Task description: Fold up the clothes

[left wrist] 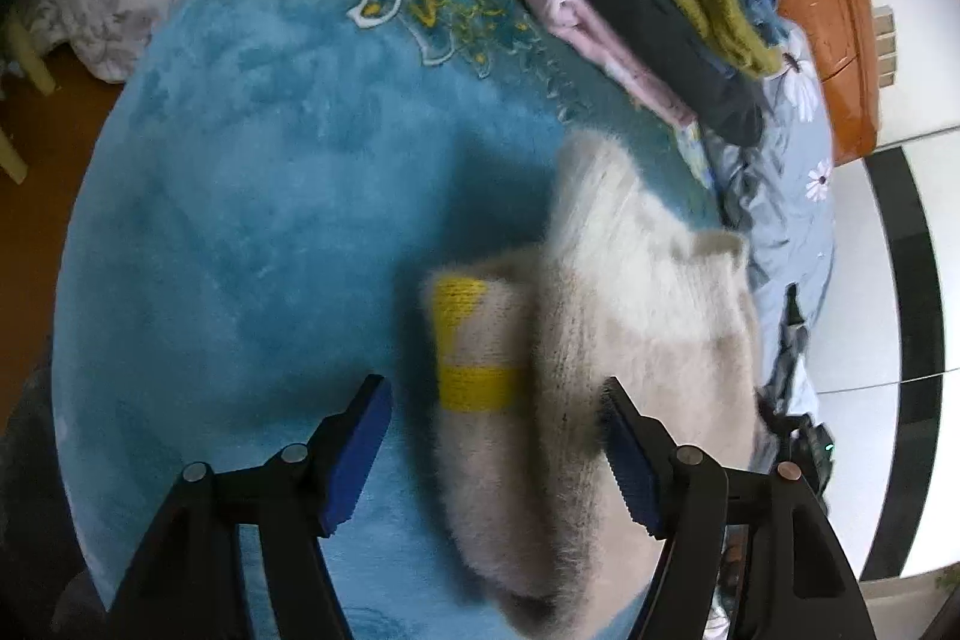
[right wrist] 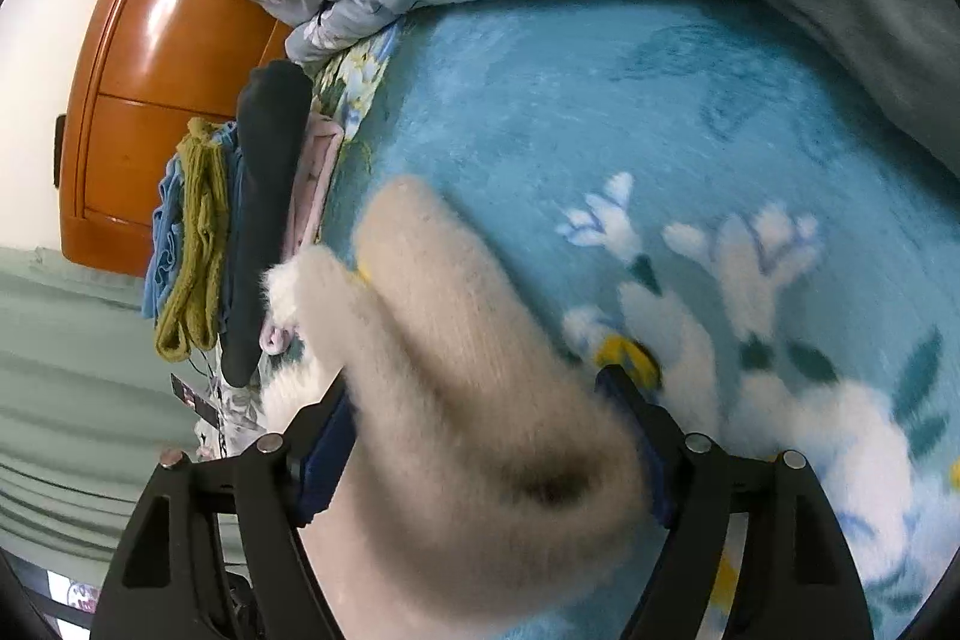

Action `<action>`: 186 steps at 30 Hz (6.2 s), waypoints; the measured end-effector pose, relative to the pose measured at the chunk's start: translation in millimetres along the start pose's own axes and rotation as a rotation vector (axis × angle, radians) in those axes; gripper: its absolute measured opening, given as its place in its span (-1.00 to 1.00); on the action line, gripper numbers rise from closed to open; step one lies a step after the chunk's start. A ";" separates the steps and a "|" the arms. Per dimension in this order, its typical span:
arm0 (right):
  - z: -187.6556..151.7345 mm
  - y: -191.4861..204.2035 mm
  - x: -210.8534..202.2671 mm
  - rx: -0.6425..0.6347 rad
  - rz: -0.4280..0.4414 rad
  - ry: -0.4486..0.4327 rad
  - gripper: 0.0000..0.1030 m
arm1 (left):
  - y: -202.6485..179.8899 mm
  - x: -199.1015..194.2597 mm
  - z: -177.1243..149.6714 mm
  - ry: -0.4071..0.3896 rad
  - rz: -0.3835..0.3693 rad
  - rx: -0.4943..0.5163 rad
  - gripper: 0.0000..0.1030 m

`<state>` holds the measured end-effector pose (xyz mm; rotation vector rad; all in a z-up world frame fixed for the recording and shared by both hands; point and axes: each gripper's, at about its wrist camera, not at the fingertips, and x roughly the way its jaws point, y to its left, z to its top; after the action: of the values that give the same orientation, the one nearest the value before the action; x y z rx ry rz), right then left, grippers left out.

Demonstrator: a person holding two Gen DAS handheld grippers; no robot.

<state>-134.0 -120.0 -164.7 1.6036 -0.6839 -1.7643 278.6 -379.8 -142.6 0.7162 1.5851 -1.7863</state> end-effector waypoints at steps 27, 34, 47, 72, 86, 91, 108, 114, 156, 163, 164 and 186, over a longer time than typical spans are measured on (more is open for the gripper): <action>-20.7 91.7 -47.8 -0.043 -0.044 -0.070 -0.18 | -44.4 -34.1 19.6 0.002 -0.086 0.047 -0.39; -16.5 143.4 -73.6 -0.085 0.058 -0.098 -0.19 | -81.4 -89.9 47.1 -0.044 -0.135 0.147 -0.41; 74.2 322.5 -100.6 -0.275 0.252 -0.227 -0.19 | -207.2 -179.8 197.7 -0.210 -0.257 0.348 -0.41; 193.1 334.3 135.1 -0.225 0.185 -0.124 -0.18 | -121.5 -56.0 384.5 -0.202 -0.303 0.252 -0.40; 185.0 301.6 165.5 -0.194 0.161 -0.094 -0.06 | -89.7 -31.4 379.7 -0.187 -0.272 0.214 -0.27; 182.8 309.9 142.8 -0.220 0.076 -0.148 0.26 | -96.9 -44.3 377.8 -0.183 -0.216 0.186 0.09; 73.9 384.2 84.5 -0.727 -0.158 -0.210 0.69 | -184.5 -105.7 252.0 -0.420 0.121 0.598 0.47; 51.1 405.1 116.8 -0.821 -0.201 -0.165 0.69 | -197.0 -69.6 257.7 -0.331 0.182 0.605 0.47; -64.0 353.0 161.8 -1.092 -0.406 -0.289 1.00 | -111.7 -42.8 169.4 -0.546 0.275 0.518 1.00; -73.4 356.2 166.7 -1.135 -0.426 -0.318 1.00 | -103.9 -32.0 171.7 -0.517 0.295 0.516 1.00; -74.0 356.4 167.4 -1.137 -0.430 -0.321 1.00 | -103.0 -30.3 172.5 -0.511 0.293 0.513 1.00; -70.0 336.7 174.2 -1.095 -0.455 -0.304 1.00 | -97.5 -12.9 174.3 -0.495 0.292 0.513 1.00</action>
<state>-32.1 -468.3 -34.9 0.7424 0.5475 -2.1292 215.3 -544.4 -48.1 0.6228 0.6693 -1.9622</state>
